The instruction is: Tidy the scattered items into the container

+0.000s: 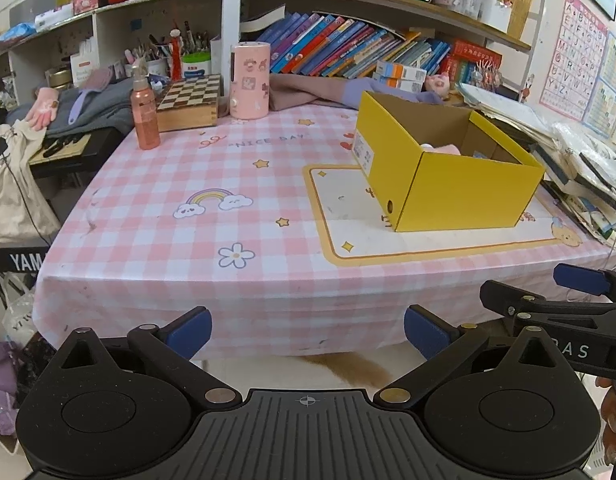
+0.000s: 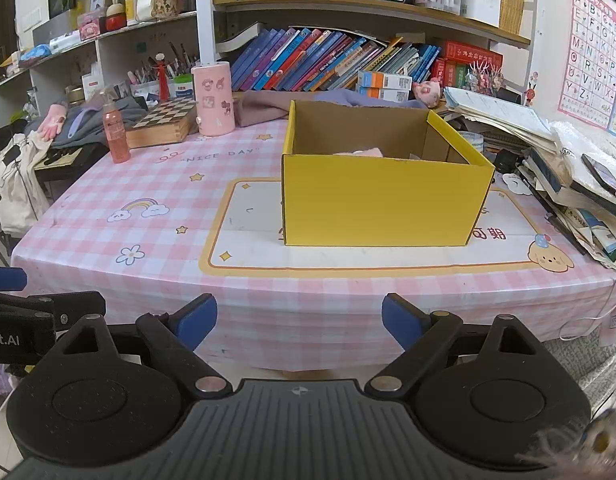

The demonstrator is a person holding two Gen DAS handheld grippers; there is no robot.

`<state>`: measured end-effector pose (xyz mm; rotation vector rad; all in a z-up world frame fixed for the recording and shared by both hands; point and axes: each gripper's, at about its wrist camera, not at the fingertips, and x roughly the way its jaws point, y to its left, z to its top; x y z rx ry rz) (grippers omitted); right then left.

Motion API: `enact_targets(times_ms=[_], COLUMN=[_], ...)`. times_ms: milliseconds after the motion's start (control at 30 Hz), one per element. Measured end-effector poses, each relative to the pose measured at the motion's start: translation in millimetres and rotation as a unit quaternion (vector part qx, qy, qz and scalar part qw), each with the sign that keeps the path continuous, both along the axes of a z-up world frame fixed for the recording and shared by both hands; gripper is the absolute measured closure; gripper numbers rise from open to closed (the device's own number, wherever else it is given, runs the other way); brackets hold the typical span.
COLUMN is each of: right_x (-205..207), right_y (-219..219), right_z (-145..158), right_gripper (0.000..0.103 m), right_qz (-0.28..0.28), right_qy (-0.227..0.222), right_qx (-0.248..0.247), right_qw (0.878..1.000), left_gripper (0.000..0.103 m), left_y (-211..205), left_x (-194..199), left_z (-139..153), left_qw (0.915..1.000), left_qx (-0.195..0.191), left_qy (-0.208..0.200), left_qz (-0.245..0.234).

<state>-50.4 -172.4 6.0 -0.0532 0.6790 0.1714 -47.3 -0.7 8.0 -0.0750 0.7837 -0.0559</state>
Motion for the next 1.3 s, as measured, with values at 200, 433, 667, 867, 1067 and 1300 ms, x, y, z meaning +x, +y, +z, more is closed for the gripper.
enact_targets(times_ms=[200,433,667,867,1067,1300], right_x=[0.3,1.0,1.0,1.2,1.5,3.9], right_y=[-0.5,2.0,3.2,3.5,3.8,4.9], right_z=[-0.9,-0.5,0.7,0.9,1.0,0.9], right_gripper=[0.013,0.013,0.013,0.013,0.013,0.013], right_qz=[0.002,0.004,0.006,0.006,0.006,0.006], right_qy=[0.001,0.0,0.0,-0.001,0.0,0.003], right_qx=[0.0,0.001,0.002,0.002,0.002,0.001], right_qw=[1.0,1.0,1.0,1.0,1.0,1.0], left_gripper=[0.0,0.0,0.0,0.0,0.0,0.0], left_y=[-1.2,0.3,2.8,2.3,2.2,2.0], left_x=[0.6,0.8,1.9,2.3,3.2,5.0], left_z=[1.6,2.9,3.4,2.9,1.7,-0.7], left_qw=[1.0,1.0,1.0,1.0,1.0,0.9999], left_qx=[-0.002,-0.002,-0.004,-0.003,-0.004,-0.007], left_qy=[-0.003,-0.005,-0.005,-0.005,-0.003,0.002], left_qz=[-0.005,-0.004,-0.003,-0.007,-0.008,-0.01])
